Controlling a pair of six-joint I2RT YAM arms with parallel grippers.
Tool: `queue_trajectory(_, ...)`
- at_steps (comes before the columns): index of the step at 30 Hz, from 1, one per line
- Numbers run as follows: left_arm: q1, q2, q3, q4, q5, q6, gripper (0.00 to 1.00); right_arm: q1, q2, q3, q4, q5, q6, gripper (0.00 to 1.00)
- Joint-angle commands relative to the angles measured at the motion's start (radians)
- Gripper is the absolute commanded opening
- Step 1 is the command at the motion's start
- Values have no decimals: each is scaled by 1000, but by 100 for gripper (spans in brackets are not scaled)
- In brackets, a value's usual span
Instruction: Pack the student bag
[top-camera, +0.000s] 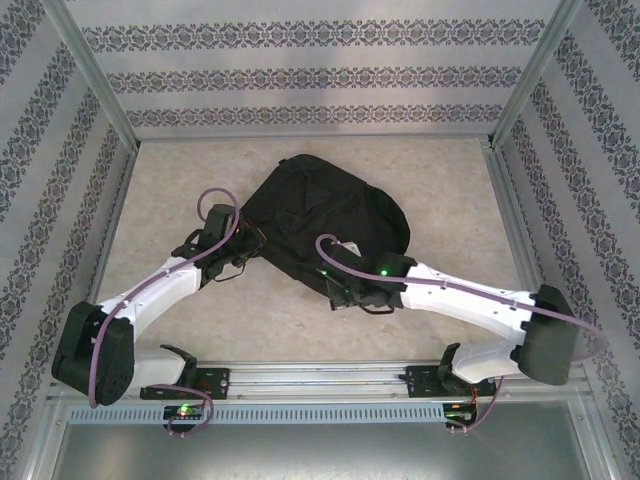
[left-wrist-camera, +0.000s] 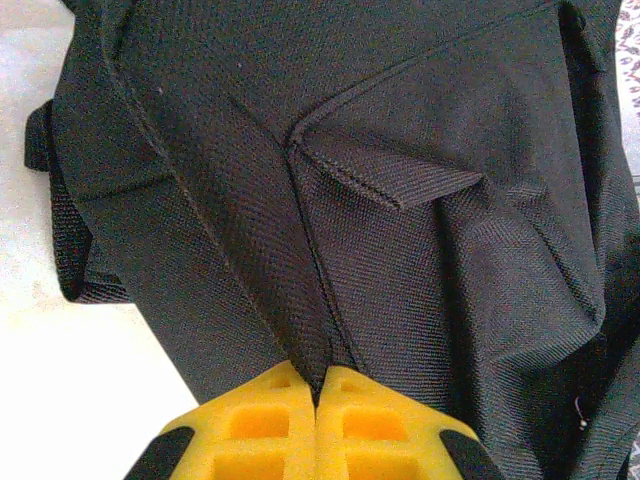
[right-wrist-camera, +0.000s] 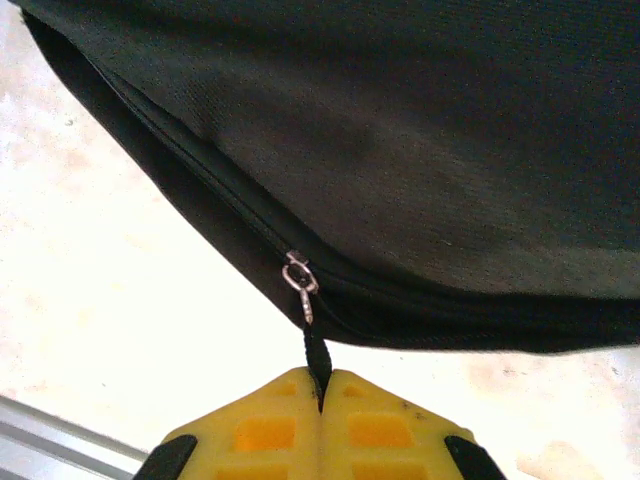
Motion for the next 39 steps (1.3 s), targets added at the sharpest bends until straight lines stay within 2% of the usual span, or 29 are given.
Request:
queue_trajectory(1, 37, 4, 46, -36, -86, 70, 0, -22, -73, -56, -81, -43, -44, 0)
queue_trajectory(6, 49, 16, 84, -69, -101, 124, 0, -54, -133, -100, -48, -129, -88, 0)
queue_trajectory(10, 61, 56, 174, -132, -97, 226, 0, -51, -89, -70, 44, -258, -125, 0)
queue_trajectory(13, 72, 107, 281, -236, -85, 309, 27, -48, -49, -40, 138, -303, -121, 0)
queue_trajectory(16, 90, 101, 297, -271, -33, 256, 48, -46, -2, -12, 223, -333, -98, 0)
queue_trajectory(20, 76, 17, 187, -214, 57, 93, 55, -36, 61, 23, 280, -349, -92, 0)
queue_trajectory(26, -53, -112, 77, -185, 63, 18, 61, -36, 112, 34, 343, -362, -82, 0)
queue_trajectory(31, -128, -126, -2, -100, 47, -38, 61, -38, 113, 22, 360, -366, -83, 0)
queue_trajectory(36, -147, -92, -8, -80, 39, -40, 55, -40, 104, 5, 368, -365, -81, 0)
queue_trajectory(39, -147, -69, -12, -62, 26, -39, 46, -41, 101, -4, 373, -360, -77, 0)
